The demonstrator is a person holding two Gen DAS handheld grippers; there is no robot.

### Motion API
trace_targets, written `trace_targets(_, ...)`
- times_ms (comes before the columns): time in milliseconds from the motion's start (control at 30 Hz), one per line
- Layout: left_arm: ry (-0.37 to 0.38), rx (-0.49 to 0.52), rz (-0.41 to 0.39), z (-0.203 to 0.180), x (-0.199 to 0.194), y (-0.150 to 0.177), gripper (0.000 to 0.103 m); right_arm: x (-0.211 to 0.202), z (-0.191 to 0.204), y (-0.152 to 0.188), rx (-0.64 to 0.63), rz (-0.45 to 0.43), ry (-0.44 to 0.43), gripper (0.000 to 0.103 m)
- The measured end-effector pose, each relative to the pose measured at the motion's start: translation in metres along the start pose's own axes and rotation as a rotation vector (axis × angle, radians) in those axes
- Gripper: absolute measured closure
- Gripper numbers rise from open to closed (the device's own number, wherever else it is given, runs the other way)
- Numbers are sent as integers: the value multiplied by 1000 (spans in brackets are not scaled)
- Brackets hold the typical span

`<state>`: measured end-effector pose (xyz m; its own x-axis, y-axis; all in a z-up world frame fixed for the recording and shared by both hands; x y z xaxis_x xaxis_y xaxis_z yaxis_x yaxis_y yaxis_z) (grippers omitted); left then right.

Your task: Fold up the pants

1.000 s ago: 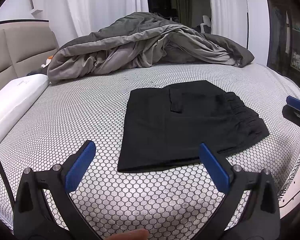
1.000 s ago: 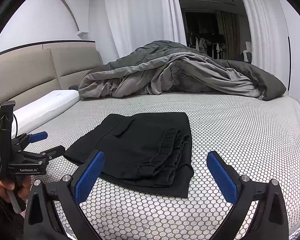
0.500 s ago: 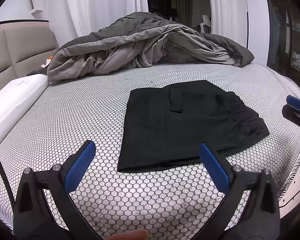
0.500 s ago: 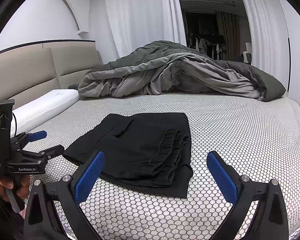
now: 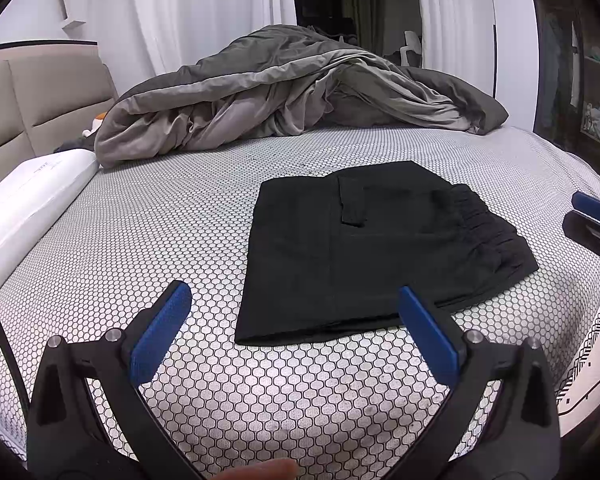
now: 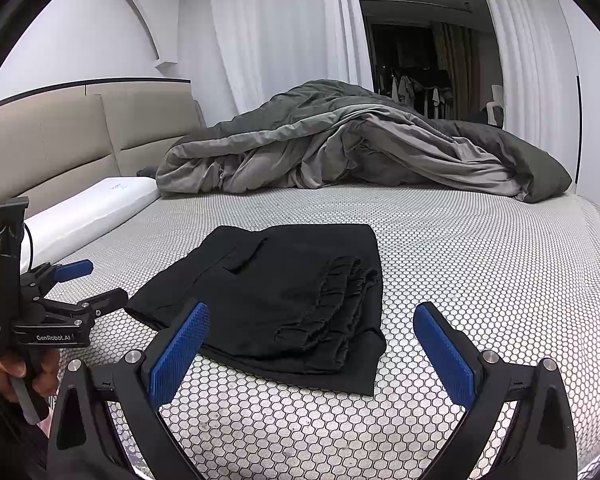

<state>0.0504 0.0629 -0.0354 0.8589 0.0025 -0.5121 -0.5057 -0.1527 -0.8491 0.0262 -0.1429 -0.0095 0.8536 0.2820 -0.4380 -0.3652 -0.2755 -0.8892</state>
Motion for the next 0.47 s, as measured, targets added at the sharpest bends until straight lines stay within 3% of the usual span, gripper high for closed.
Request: trace_targets(467, 7, 1, 2, 3, 0, 0, 0, 3, 4, 0, -22, 6, 0, 0)
Point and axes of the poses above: each gripper's, at about its wrist camera, not at the fingertips, and x roughly the way its jaws point, z to its left, y to its underside, the point moved 7 cm from there along x, roughly the way its jaws point, and after that the axes turned 12 degrees about -x, right-handed, at the moved point
